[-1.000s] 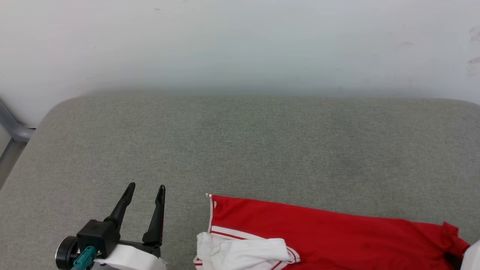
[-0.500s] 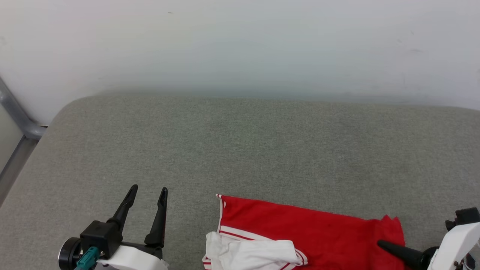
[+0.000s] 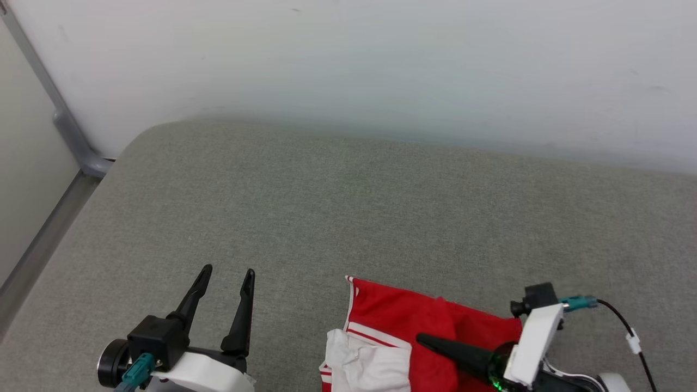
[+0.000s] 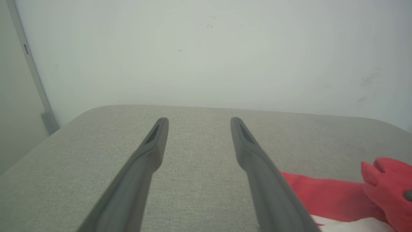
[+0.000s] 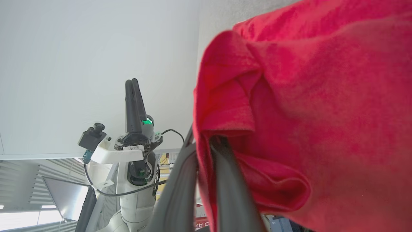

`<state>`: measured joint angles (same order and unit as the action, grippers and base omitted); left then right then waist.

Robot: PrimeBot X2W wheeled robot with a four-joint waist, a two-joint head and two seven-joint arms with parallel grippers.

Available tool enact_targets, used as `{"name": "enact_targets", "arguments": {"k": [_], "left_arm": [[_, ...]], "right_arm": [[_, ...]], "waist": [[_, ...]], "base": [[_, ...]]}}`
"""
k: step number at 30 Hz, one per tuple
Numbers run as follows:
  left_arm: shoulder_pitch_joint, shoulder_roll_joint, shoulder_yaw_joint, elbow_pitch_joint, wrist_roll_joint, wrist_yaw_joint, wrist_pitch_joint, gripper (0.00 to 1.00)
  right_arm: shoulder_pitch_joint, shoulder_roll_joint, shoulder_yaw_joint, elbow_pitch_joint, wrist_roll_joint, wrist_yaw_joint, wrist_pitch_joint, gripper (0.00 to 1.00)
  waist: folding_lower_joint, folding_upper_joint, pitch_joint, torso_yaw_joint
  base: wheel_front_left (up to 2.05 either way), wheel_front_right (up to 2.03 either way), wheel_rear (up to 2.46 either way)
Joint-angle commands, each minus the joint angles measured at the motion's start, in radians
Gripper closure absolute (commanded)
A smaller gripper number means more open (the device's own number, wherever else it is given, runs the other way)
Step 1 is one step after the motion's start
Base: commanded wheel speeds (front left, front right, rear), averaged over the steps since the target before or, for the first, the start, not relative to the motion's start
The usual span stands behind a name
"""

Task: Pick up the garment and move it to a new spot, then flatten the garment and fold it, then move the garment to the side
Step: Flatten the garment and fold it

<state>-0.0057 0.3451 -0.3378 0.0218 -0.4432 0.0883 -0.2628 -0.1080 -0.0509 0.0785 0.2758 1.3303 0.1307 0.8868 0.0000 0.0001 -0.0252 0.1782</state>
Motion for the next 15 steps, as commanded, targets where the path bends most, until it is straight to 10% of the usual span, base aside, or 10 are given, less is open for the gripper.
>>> {"name": "enact_targets", "arguments": {"k": [1, 15], "left_arm": [[-0.015, -0.001, 0.001, 0.001, 0.000, 0.000, -0.002, 0.00], [-0.053, -0.035, 0.008, 0.025, 0.000, -0.033, -0.002, 0.00]], "right_arm": [[-0.020, 0.001, 0.014, 0.004, 0.002, 0.000, -0.012, 1.00], [-0.160, 0.001, 0.278, 0.212, -0.087, 0.000, -0.314, 1.00]], "waist": [[0.0000, -0.0001, 0.005, 0.010], [0.0000, -0.0001, 0.077, 0.061]], "base": [[0.00, 0.00, 0.00], [0.00, 0.00, 0.00]]}}
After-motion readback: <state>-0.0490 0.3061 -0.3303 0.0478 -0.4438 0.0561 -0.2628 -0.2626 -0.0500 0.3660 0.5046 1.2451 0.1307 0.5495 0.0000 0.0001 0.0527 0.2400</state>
